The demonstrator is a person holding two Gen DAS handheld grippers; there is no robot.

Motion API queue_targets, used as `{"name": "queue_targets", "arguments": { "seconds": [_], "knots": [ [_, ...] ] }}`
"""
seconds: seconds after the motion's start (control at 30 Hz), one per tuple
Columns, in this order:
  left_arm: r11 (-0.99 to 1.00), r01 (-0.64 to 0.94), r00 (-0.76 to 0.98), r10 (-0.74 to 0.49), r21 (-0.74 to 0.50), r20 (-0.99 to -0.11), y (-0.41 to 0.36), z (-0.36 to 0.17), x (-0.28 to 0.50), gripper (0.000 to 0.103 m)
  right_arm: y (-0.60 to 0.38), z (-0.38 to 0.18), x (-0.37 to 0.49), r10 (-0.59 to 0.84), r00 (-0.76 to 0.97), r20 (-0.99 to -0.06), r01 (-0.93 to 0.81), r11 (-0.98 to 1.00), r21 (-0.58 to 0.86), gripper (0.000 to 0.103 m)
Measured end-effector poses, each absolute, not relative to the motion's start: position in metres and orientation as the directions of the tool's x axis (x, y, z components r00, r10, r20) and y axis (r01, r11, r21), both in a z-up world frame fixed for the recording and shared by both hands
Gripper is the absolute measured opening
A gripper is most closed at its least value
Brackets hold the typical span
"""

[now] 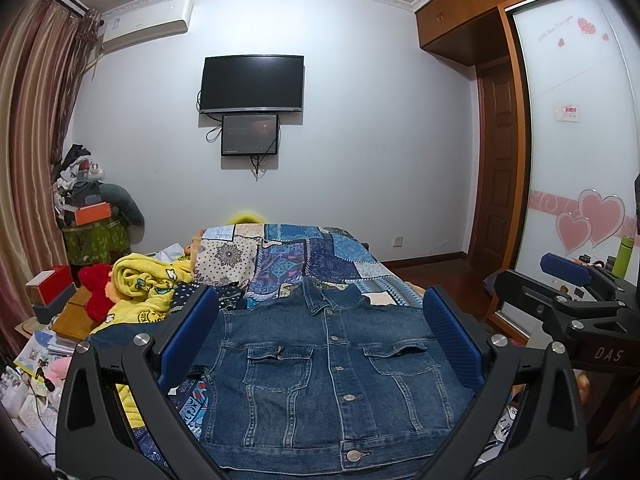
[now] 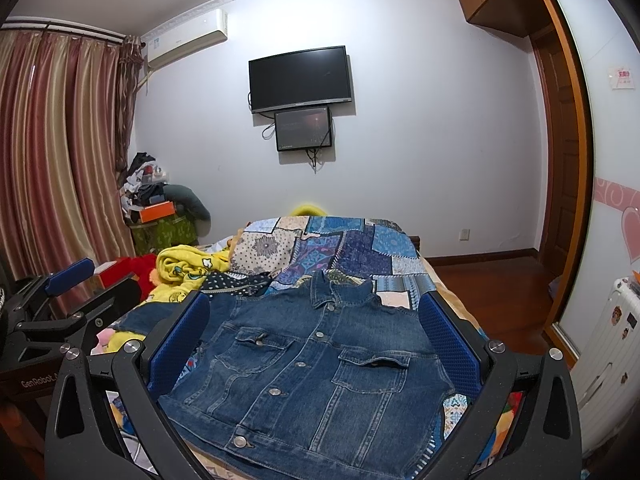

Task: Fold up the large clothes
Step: 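Grasp the jacket sleeve with the left gripper and lift it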

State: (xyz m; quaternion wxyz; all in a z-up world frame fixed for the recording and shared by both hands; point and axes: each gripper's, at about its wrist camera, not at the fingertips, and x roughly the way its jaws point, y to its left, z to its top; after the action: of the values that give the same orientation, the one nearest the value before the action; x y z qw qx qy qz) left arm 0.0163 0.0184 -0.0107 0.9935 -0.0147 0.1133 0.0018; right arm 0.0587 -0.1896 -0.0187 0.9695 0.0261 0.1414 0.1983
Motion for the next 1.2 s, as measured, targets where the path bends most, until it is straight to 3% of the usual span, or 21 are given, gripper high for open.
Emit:
{"name": "queue_targets", "arguments": {
  "seconds": [0.63, 0.97, 1.2],
  "knots": [
    [0.992, -0.078, 0.937, 0.041, -0.094, -0.347, 0.067, -0.041, 0.076, 0.103, -0.156, -0.036, 0.104, 0.395, 0.837, -0.378, -0.391, 0.916, 0.091, 0.103],
    [0.959, -0.268, 0.857, 0.194, -0.092, -0.477, 0.143, -0.087, 0.134, 0.103, -0.119, -0.063, 0.157, 0.415, 0.771, -0.483, -0.428, 0.899, 0.09, 0.103],
    [0.89, -0.449, 0.726, 0.31, -0.081, -0.614, 0.226, -0.142, 0.165, 0.103, -0.084, -0.081, 0.192, 0.482, 0.691, -0.538, -0.501, 0.856, 0.124, 0.103]
  ]
}}
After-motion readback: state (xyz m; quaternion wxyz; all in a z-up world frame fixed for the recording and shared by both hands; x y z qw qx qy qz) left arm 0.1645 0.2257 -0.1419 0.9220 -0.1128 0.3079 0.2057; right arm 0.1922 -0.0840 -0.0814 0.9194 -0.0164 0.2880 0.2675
